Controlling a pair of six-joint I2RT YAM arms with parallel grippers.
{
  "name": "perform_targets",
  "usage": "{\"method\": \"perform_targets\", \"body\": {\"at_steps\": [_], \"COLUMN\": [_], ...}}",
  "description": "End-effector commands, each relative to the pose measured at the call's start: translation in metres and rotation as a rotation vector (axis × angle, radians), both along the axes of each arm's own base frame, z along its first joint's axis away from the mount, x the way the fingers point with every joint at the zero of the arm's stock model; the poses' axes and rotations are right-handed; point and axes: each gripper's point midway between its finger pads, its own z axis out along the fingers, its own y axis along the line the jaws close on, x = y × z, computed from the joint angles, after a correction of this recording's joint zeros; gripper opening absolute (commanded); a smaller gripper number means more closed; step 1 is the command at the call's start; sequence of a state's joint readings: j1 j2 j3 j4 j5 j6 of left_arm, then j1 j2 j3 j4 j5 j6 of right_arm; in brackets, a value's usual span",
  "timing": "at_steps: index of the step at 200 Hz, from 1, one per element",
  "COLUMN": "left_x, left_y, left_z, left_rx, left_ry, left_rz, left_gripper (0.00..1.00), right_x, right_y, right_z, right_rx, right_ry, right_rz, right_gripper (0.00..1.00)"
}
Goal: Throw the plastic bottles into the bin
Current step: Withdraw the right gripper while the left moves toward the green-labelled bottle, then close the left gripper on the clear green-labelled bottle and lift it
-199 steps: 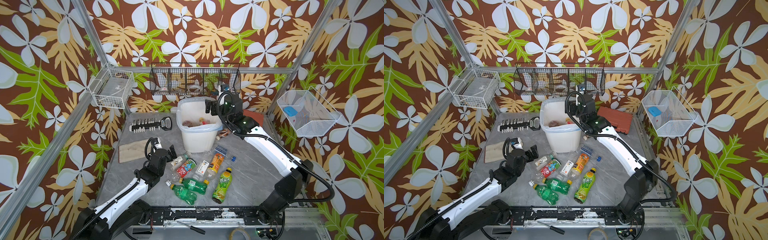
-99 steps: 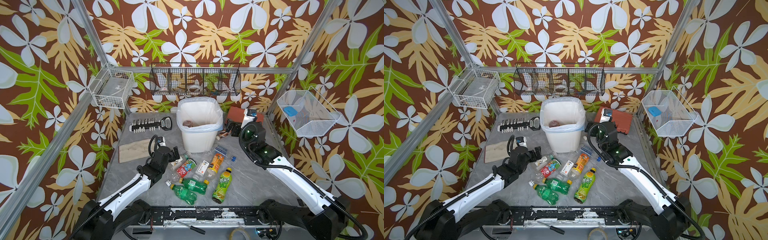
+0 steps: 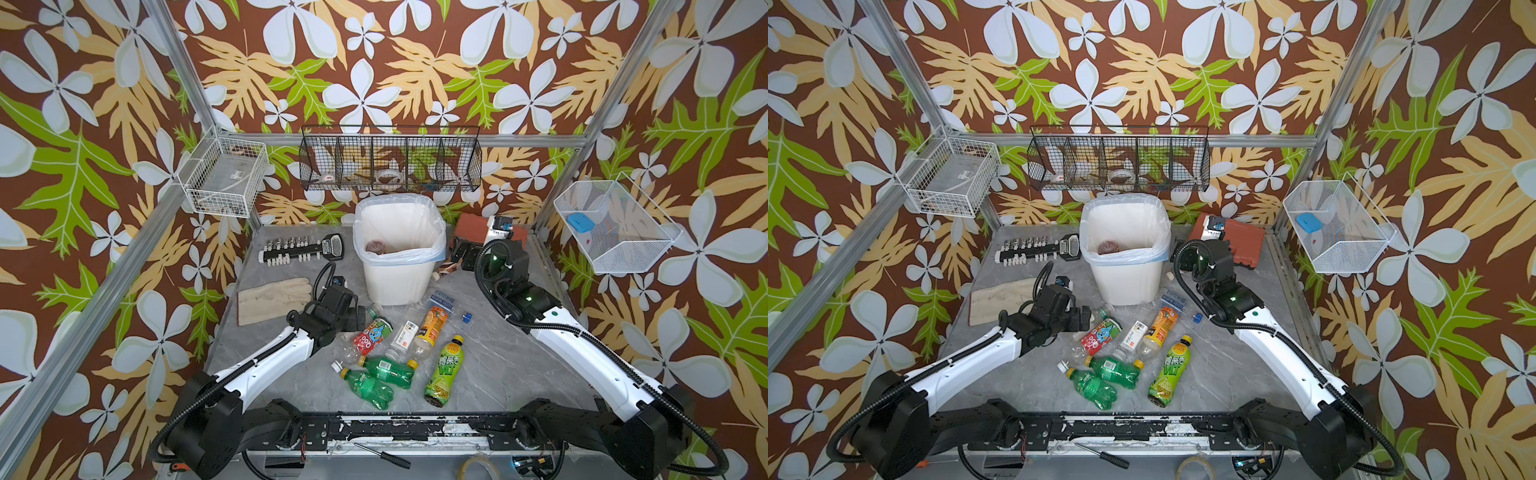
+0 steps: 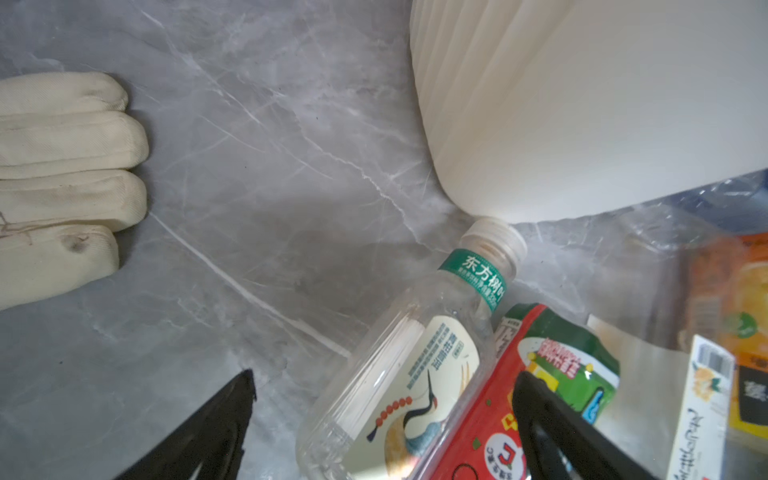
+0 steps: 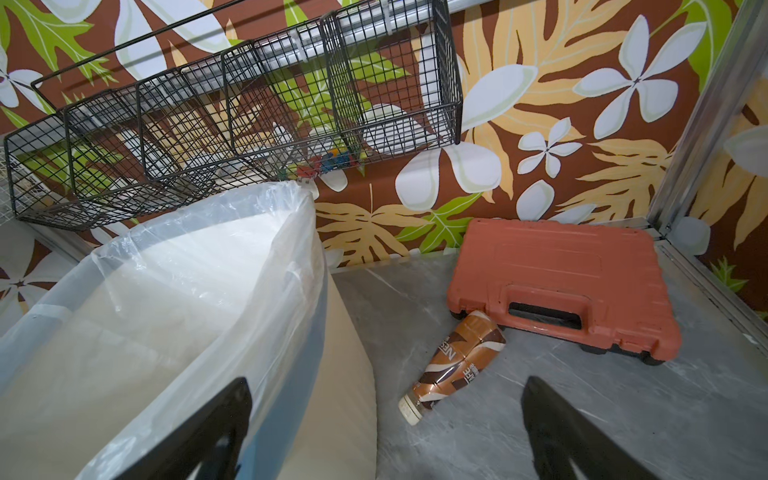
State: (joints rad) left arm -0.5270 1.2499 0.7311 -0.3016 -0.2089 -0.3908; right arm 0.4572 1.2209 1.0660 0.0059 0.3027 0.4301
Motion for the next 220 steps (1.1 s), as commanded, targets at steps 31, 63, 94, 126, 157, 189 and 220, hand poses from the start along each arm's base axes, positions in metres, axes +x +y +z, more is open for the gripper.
{"method": "perform_targets", "body": {"at_steps": [31,63,94,126,157,189,220], "left_x": [0.008,0.011,0.014,0.017,0.016,0.014,0.011], "left_y": [-0.005,-0.009,-0.012,-0.015,-0.011,-0.009,-0.005], "left_z": [-0.013,-0.026,-0.034,-0.042,-0.050,-0.054,-0.059], "left_rx": [0.119,0.154,0.159,0.166,0.192,0.188,0.203], "left_ry": [0.040,0.065,0.082,0.104,0.130,0.137,0.156], "left_rz": [-0.028,-0.046,-0.055,-0.052,-0.034,-0.024,-0.001], "left_gripper": [0.98,0.98,0.98,0.98,0.98,0.97,0.93], "right_x": [-0.003,-0.006,-0.006,-0.004,-0.003,-0.002,-0.001], "right_y": [-0.002,-0.008,-0.008,-0.008,-0.008,-0.008,-0.006], "right_z": [0.007,0.005,0.003,0.006,0.006,0.005,0.007], "right_rx": [0.012,0.004,0.005,0.005,0.007,0.005,0.012], "right_ry": [-0.022,-0.023,-0.021,-0.019,-0.024,-0.027,-0.027], "right_rz": [-0.004,-0.027,-0.023,-0.024,-0.030,-0.031,-0.024], "right_gripper": [0.99,0.99,1.00,1.00,1.00,1.00,1.00]}}
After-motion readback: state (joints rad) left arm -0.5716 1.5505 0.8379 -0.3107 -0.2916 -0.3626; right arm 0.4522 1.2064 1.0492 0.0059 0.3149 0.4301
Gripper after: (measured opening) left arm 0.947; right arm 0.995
